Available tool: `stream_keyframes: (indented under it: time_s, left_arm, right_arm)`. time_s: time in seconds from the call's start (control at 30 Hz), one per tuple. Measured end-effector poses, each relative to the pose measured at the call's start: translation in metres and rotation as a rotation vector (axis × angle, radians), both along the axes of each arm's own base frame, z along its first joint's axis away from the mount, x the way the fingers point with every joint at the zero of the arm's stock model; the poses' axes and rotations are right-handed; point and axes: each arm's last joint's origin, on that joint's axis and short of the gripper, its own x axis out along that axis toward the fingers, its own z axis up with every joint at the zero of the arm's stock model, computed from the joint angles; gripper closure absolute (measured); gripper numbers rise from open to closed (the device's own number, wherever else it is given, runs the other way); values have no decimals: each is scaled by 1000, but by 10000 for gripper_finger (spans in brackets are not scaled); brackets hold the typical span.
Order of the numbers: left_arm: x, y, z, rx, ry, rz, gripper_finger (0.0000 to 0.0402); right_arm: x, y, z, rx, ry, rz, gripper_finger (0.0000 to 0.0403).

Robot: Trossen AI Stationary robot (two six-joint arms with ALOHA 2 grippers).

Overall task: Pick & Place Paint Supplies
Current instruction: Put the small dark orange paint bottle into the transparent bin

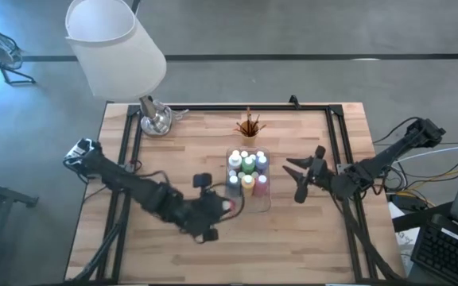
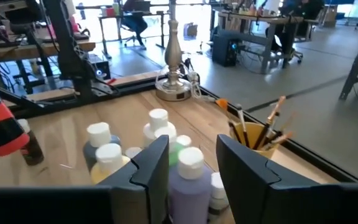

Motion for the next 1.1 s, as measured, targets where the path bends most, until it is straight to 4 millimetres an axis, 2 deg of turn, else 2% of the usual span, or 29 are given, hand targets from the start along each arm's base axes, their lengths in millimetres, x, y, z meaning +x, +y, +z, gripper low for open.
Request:
stream_keyframes:
  time_s: [0.17,0.33,0.8,1.1]
  left_arm:
    - [14,23,-9,-19,3,8,278]
    - [22,40,-27,-66,25,13,278]
    - [26,62,-80,-107,36,36,278]
    - [25,74,-107,-164,10,27,278]
  right_arm:
    - [-10,-6,-6,9,-5,-2,256]
    - [-18,-11,-14,20,-10,-4,242]
    - [-21,-13,-23,33,-11,-6,225]
    - [-21,-13,-23,34,-11,-4,251]
